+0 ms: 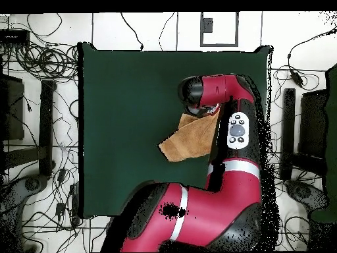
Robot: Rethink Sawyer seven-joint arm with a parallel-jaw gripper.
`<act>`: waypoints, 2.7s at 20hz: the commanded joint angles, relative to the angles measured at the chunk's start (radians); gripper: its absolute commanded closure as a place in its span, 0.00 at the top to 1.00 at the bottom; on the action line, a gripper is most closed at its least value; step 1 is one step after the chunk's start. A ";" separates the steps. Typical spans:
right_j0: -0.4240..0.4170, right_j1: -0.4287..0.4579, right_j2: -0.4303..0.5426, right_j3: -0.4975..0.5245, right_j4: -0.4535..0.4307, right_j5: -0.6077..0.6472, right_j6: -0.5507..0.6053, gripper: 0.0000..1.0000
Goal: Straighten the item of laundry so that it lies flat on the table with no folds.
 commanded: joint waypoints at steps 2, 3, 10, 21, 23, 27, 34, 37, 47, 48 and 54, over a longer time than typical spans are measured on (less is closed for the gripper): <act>0.097 0.078 0.010 0.164 -0.054 0.028 -0.094 0.00; 0.099 0.068 0.009 0.169 -0.036 0.078 -0.088 0.00; 0.141 -0.043 -0.036 0.266 0.028 0.249 -0.050 0.00; 0.185 -0.090 -0.076 0.300 0.001 0.275 -0.021 0.00; 0.186 -0.089 -0.076 0.301 0.001 0.268 -0.019 0.00; 0.187 -0.081 -0.077 0.297 -0.001 0.254 -0.014 0.00; 0.227 -0.088 -0.132 0.287 -0.042 0.274 -0.011 0.00; 0.246 -0.131 -0.181 0.293 -0.080 0.314 -0.077 0.00; 0.232 -0.207 -0.225 0.351 -0.125 0.320 -0.193 0.00; 0.228 -0.210 -0.221 0.359 -0.127 0.311 -0.195 0.00; 0.224 -0.232 -0.220 0.381 -0.146 0.307 -0.225 0.00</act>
